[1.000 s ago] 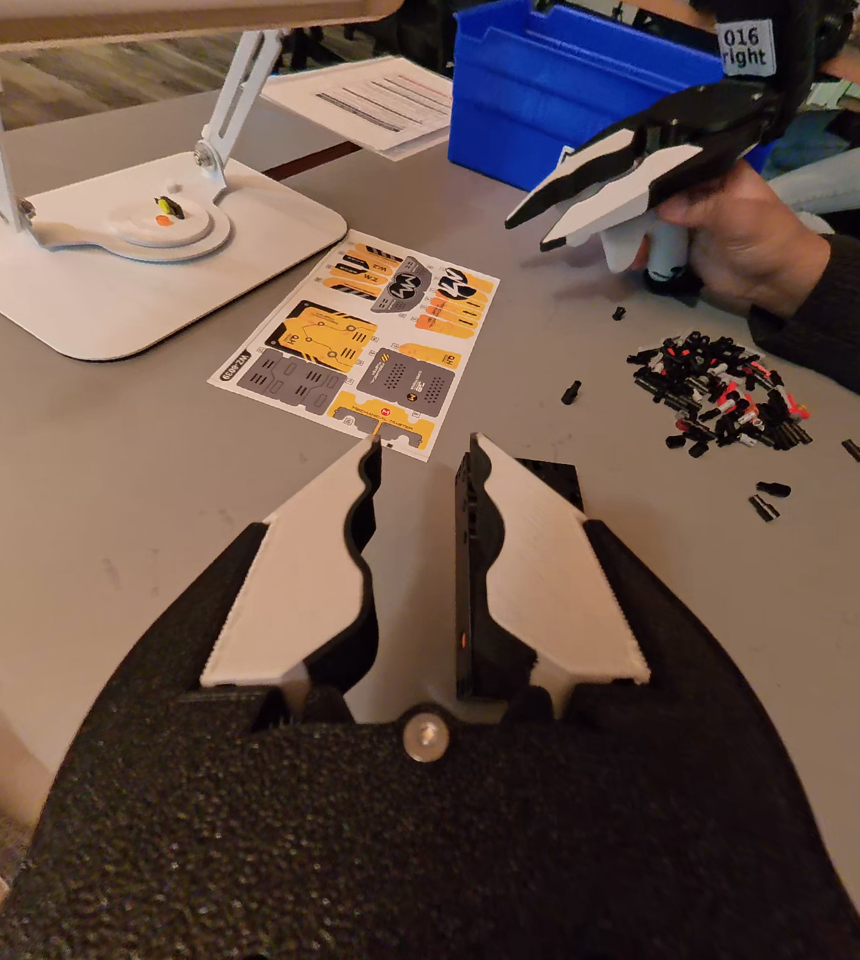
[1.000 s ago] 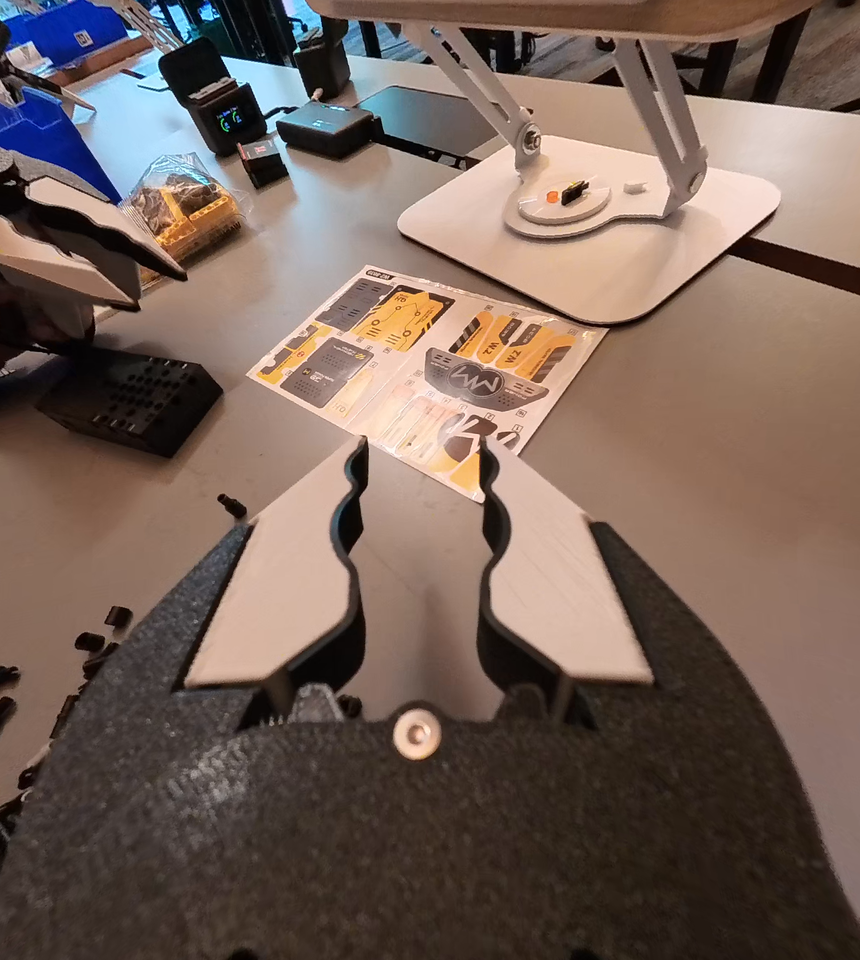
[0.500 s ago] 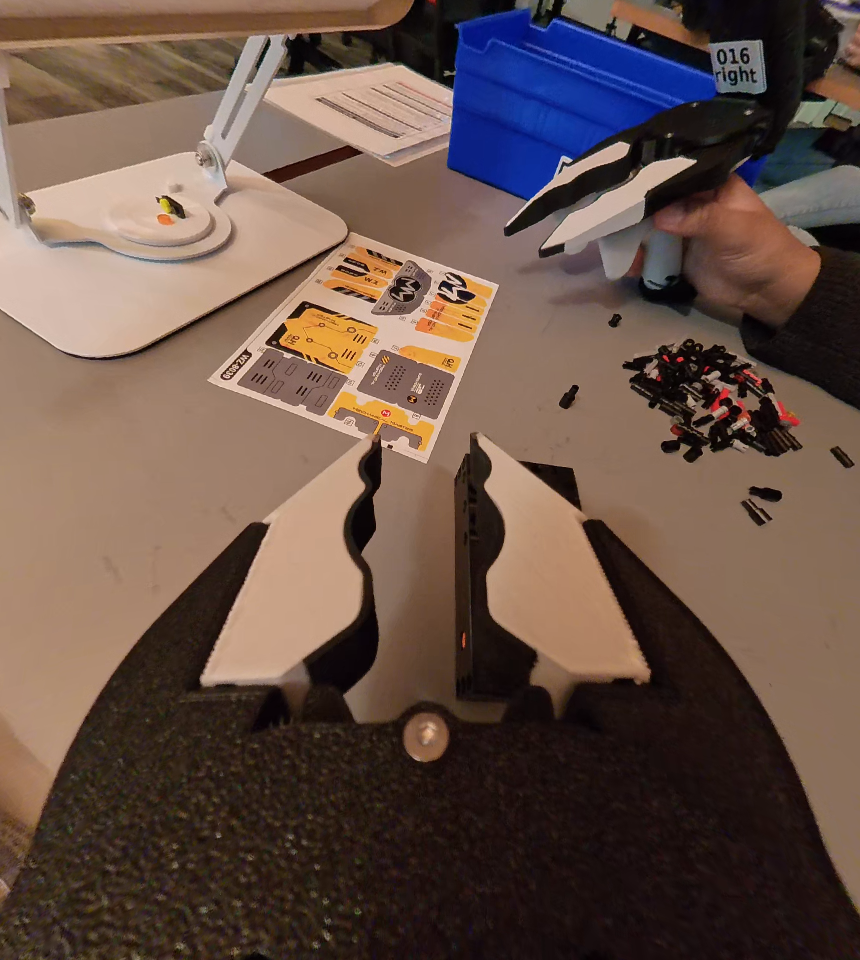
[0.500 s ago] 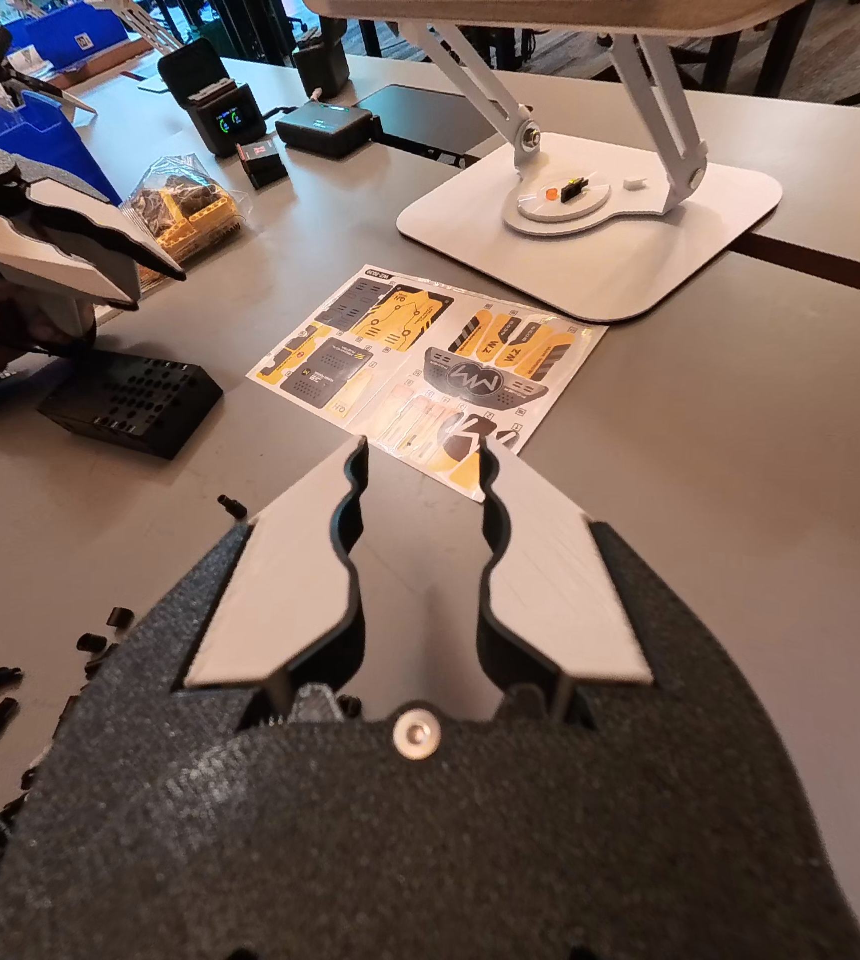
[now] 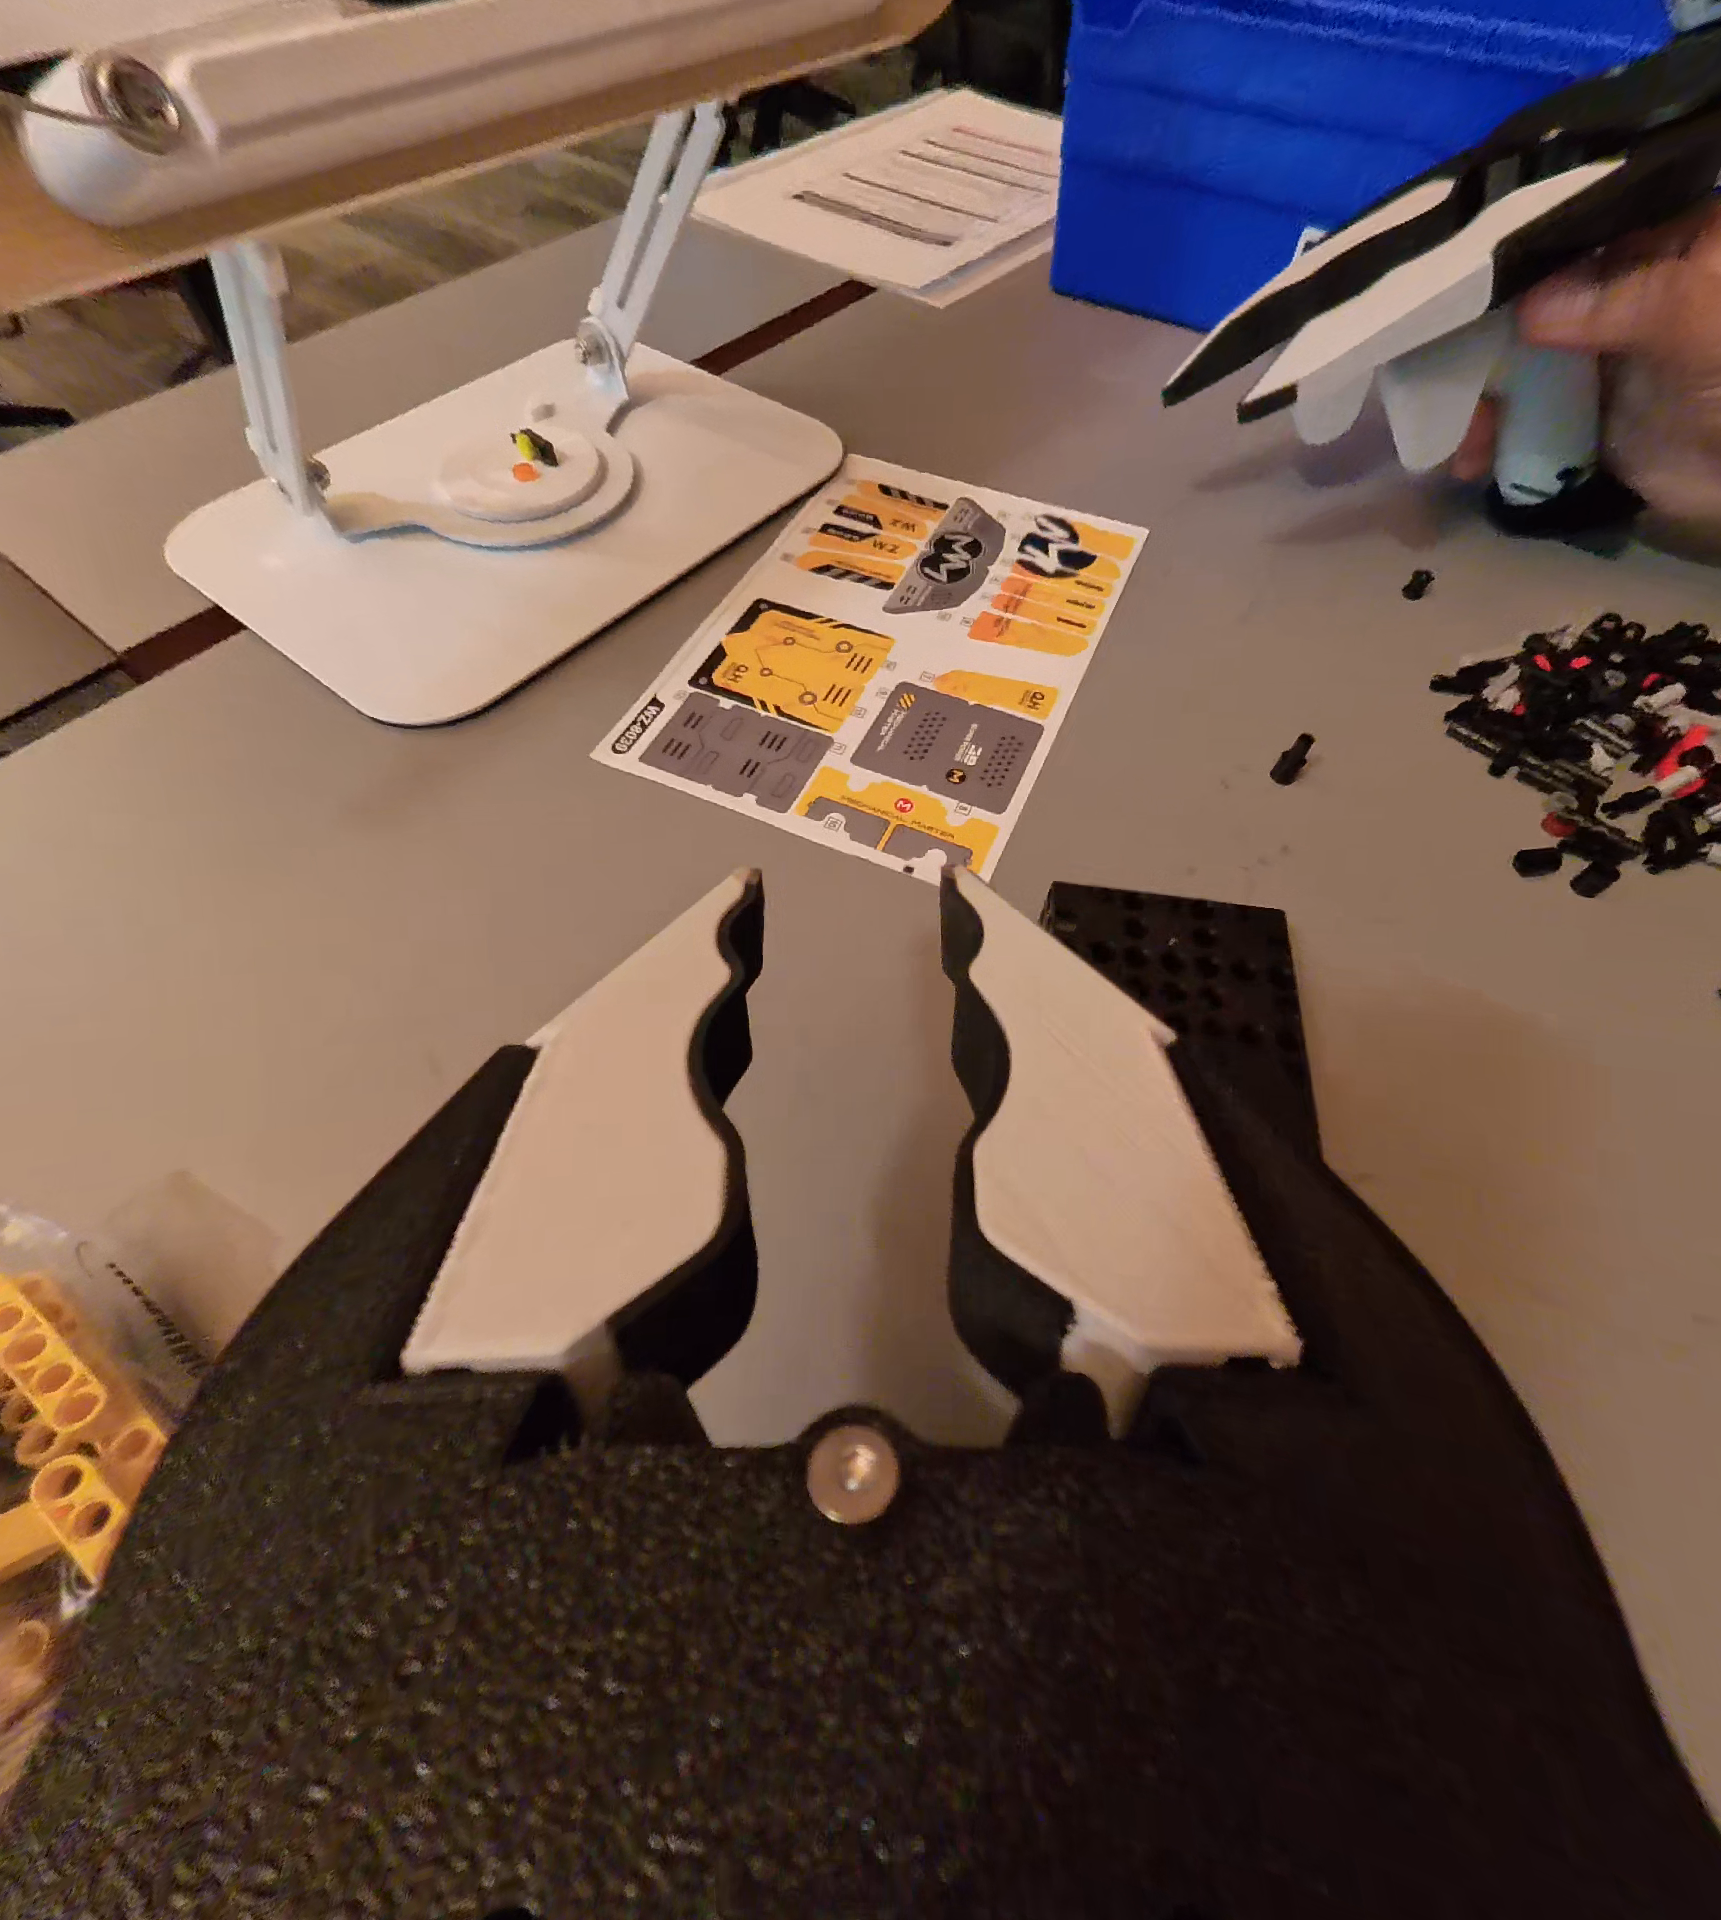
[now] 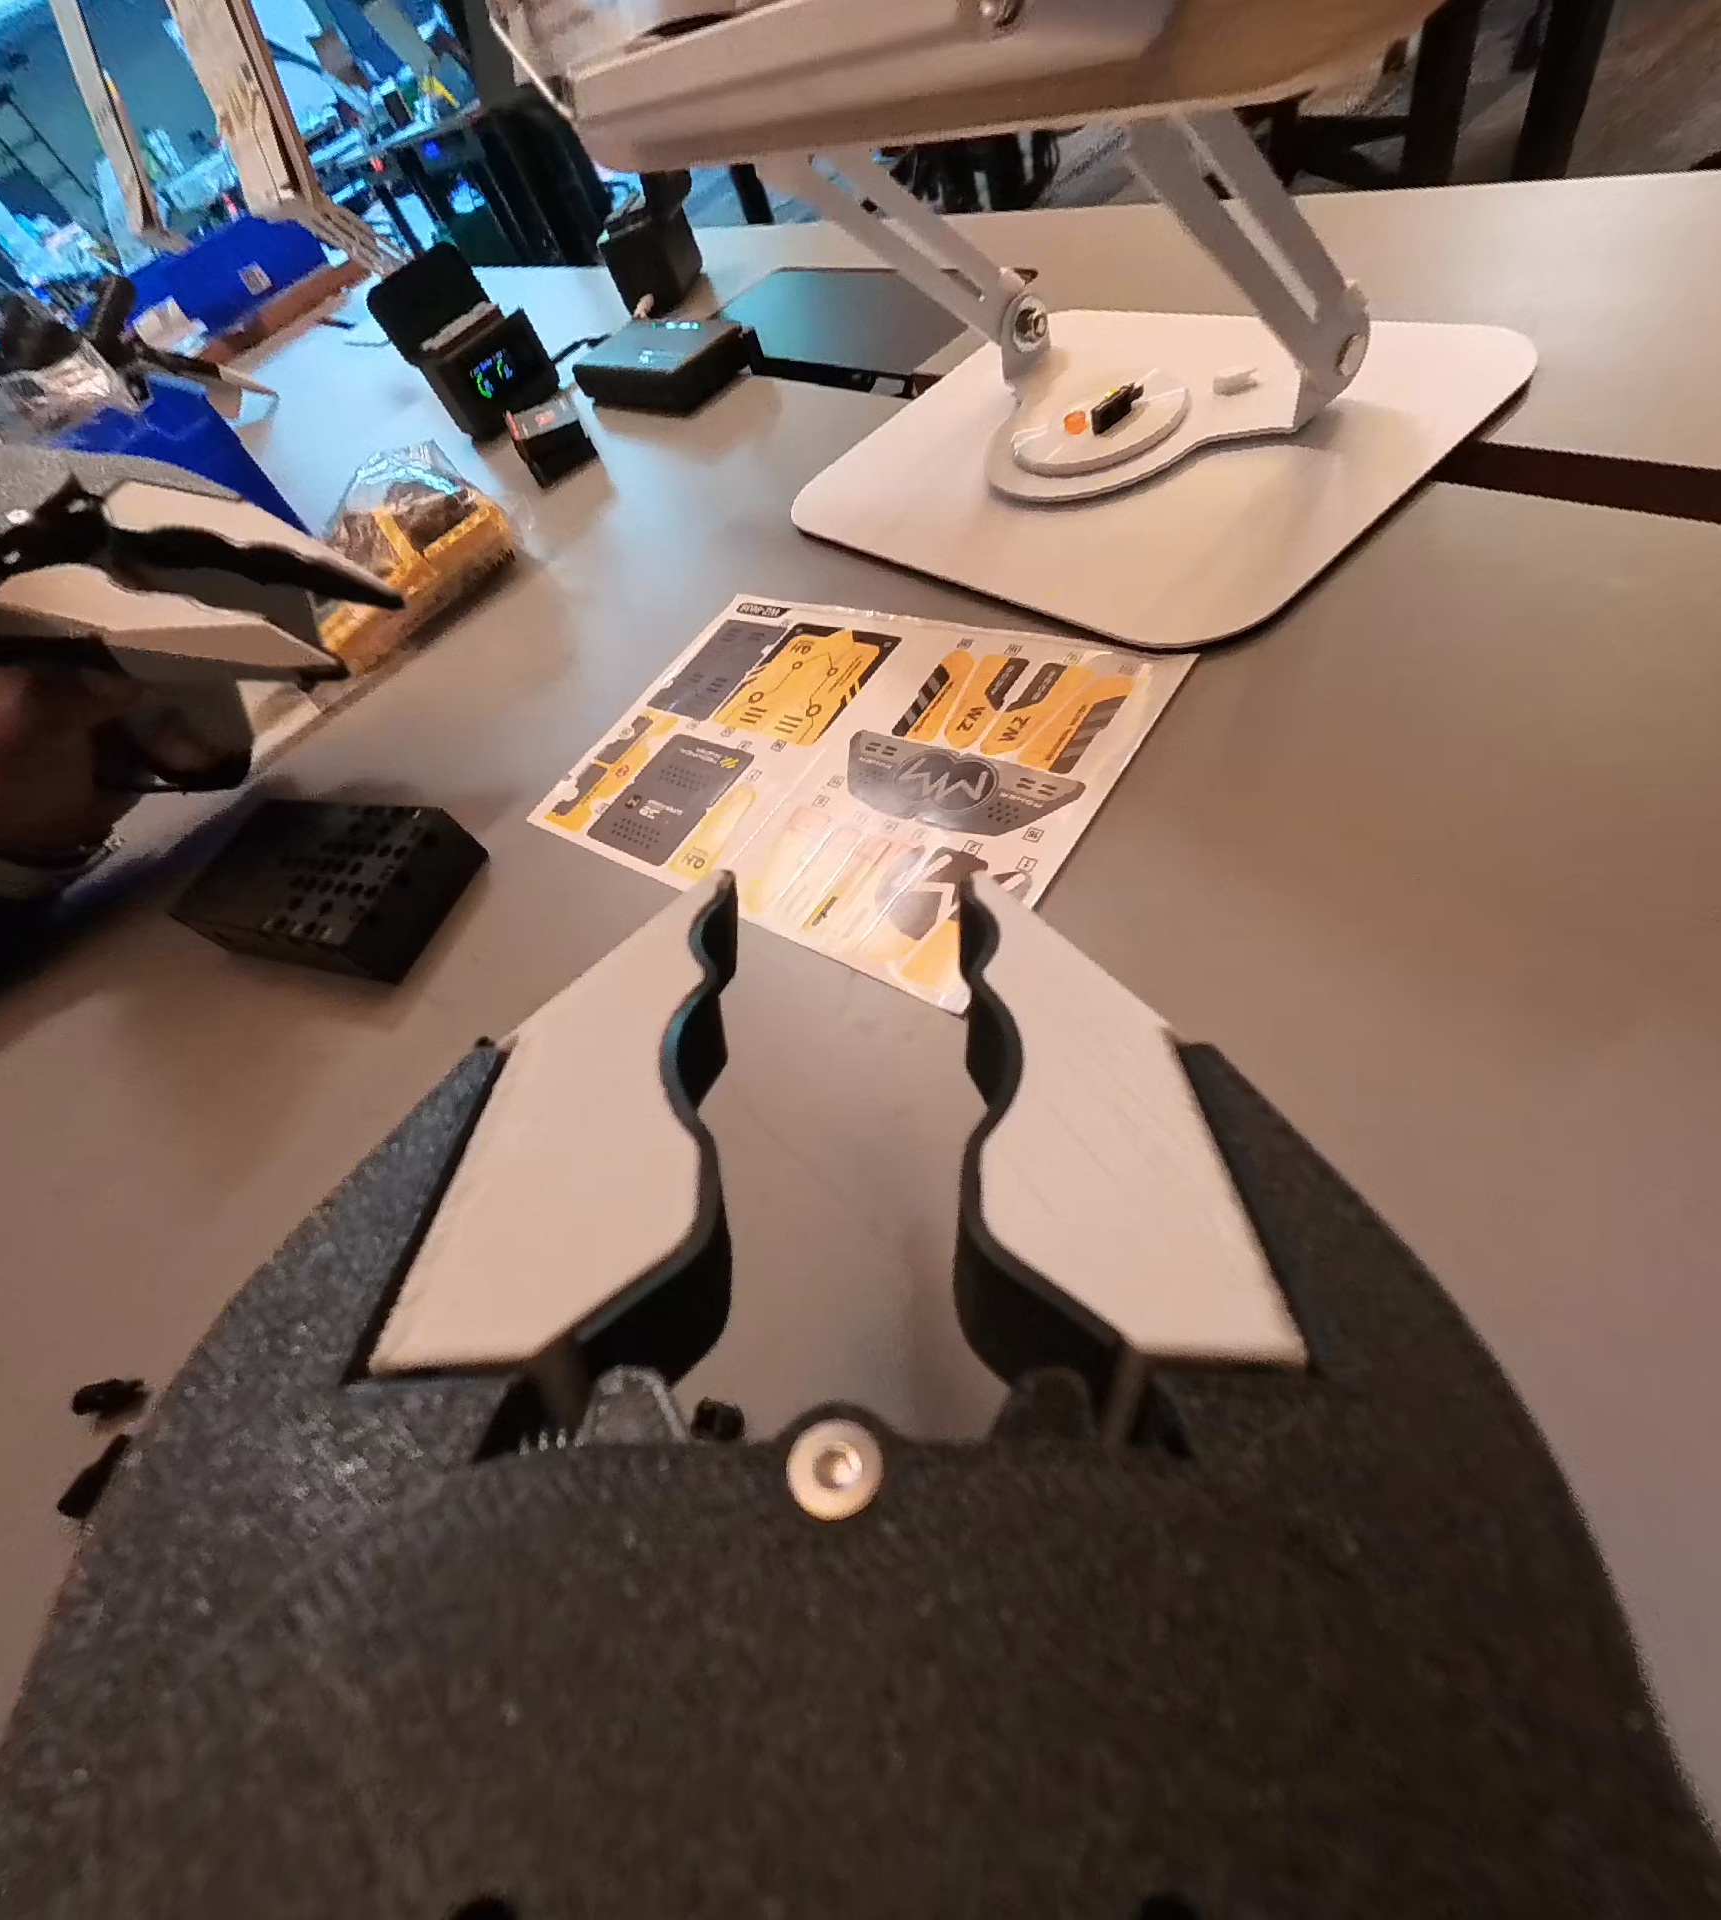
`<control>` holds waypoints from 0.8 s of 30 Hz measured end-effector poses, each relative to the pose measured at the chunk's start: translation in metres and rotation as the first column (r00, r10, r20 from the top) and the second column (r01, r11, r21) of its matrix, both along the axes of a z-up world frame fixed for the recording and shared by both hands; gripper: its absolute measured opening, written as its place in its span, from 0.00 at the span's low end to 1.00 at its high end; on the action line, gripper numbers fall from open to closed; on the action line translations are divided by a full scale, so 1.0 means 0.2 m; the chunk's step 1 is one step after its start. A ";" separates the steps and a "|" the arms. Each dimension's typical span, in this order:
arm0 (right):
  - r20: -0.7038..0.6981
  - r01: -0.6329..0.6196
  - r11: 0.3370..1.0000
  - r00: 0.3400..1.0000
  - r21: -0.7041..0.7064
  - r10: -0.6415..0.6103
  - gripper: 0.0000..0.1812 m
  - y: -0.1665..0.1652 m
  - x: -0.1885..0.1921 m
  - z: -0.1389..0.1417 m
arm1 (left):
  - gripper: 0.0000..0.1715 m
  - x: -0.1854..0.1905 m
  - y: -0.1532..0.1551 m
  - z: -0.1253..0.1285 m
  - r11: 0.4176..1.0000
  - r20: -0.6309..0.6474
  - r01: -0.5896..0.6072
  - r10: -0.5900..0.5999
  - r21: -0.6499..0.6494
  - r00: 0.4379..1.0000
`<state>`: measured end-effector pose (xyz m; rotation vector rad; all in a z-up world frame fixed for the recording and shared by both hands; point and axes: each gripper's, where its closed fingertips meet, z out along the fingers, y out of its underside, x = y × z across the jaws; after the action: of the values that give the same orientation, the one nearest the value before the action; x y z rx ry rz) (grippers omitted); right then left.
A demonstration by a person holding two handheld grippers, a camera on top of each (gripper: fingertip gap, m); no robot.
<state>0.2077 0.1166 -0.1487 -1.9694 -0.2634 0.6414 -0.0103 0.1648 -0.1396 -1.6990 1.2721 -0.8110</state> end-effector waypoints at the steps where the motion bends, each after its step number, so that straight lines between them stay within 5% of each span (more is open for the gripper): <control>1: -0.015 0.004 1.000 1.000 0.001 -0.004 0.24 0.00 0.00 0.00 | 0.19 0.00 0.00 0.01 1.000 0.010 0.000 0.000 0.003 1.000; 6: -0.039 -0.002 1.000 0.999 0.011 0.002 0.24 -0.01 -0.01 0.02 | 0.19 0.00 0.00 -0.01 1.000 0.001 0.002 -0.002 0.003 1.000; 24: 0.274 0.000 1.000 0.962 0.000 0.000 0.24 0.00 -0.04 -0.08 | 0.19 0.03 -0.03 -0.05 0.998 0.005 0.039 -0.039 -0.050 0.999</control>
<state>0.1988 0.1171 -0.1654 -2.0565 -0.4324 0.3664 -0.0040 0.1588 -0.1493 -1.7159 1.2961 -0.8755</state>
